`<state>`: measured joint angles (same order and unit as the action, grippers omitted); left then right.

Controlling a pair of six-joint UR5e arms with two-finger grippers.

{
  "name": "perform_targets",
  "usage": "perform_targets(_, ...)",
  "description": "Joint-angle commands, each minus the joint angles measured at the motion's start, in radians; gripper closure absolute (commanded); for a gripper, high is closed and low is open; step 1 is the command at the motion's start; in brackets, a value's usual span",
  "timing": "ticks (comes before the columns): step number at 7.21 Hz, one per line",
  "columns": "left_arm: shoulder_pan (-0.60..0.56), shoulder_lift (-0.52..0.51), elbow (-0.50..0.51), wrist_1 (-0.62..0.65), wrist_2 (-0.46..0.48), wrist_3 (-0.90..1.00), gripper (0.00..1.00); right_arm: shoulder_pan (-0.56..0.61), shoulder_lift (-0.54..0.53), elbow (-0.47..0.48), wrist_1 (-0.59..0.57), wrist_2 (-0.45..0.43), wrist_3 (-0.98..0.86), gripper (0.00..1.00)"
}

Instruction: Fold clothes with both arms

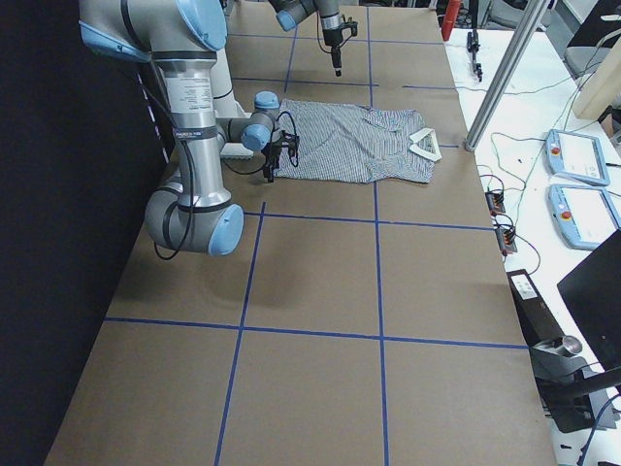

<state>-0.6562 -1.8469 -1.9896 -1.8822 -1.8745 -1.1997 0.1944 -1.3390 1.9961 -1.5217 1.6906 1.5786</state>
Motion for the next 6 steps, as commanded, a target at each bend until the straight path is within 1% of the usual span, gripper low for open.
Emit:
perform_targets(1, 0.0, 0.001, -0.002, 0.0, 0.0, 0.002, 0.0, -0.001, 0.001, 0.003, 0.002, 0.003, 0.003, 0.9)
perform_targets(2, 0.0, 0.0, -0.002, 0.0, 0.0, 0.0, 0.0, -0.001, 0.001, 0.004, 0.002, 0.001, 0.003, 1.0)
perform_targets(5, 0.001, -0.003, 0.0, 0.002, 0.0, -0.007, 0.0, -0.001, 0.003, 0.021, 0.002, -0.002, 0.003, 1.0)
perform_targets(6, 0.047, 0.008, 0.002, 0.0, 0.005, -0.076, 0.0, -0.001, 0.003, 0.048, 0.002, -0.003, 0.003, 1.0)
